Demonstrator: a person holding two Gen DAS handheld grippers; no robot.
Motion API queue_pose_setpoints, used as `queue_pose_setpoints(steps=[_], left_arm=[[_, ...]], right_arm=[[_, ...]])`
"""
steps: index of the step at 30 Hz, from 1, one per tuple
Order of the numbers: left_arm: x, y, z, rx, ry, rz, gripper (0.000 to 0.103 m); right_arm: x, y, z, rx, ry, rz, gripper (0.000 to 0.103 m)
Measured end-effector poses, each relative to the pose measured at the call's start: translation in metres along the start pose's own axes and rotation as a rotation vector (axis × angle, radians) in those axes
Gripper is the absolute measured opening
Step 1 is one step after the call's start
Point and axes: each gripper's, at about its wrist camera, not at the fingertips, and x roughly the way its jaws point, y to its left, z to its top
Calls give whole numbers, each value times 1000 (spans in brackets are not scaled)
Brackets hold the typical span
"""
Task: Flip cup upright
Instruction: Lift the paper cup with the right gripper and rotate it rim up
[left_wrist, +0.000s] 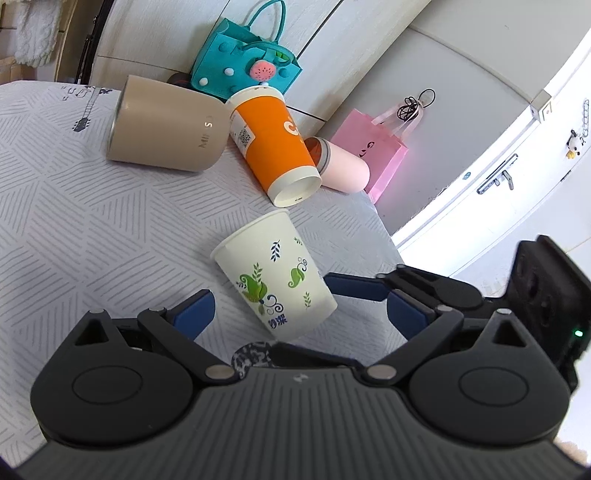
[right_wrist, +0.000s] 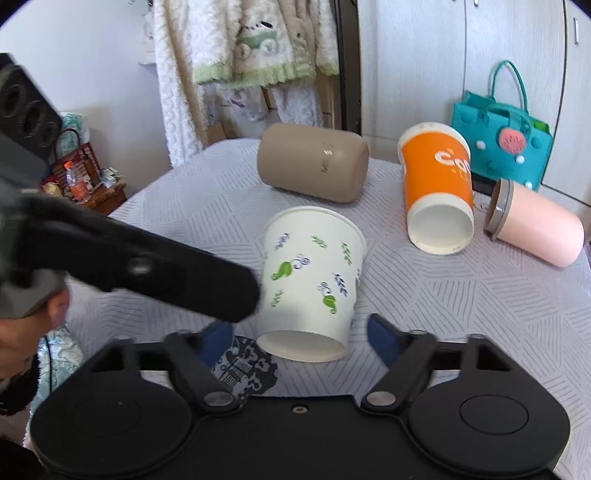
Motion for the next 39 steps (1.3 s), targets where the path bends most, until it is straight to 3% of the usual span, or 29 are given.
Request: queue_pose_setpoints(steps=[7, 11, 14, 18, 23, 28, 32, 39], left_arm=[[8, 8, 1, -44, 5, -20, 99], [16, 12, 6, -85, 20, -51, 92], [20, 11, 7, -69, 37, -50, 80], [23, 10, 10, -52, 33, -18, 80], [29, 18, 13, -81, 30, -10, 79], [26, 16, 10, -64, -10, -28, 79], [20, 8, 9, -13, -56, -32, 78], [5, -11, 5, 139, -152, 15, 63]], right_arm=[[-3, -6, 11, -45, -7, 38, 91], [8, -15, 19, -44, 29, 104, 91], [15, -23, 23, -28, 42, 137, 91], [22, -37, 27, 25, 68, 201, 90], [27, -44, 25, 66, 80, 232, 72], [20, -54, 21, 94, 53, 268, 71], [12, -55, 18, 76, -7, 266, 71], [0, -45, 15, -34, -105, 211, 69]])
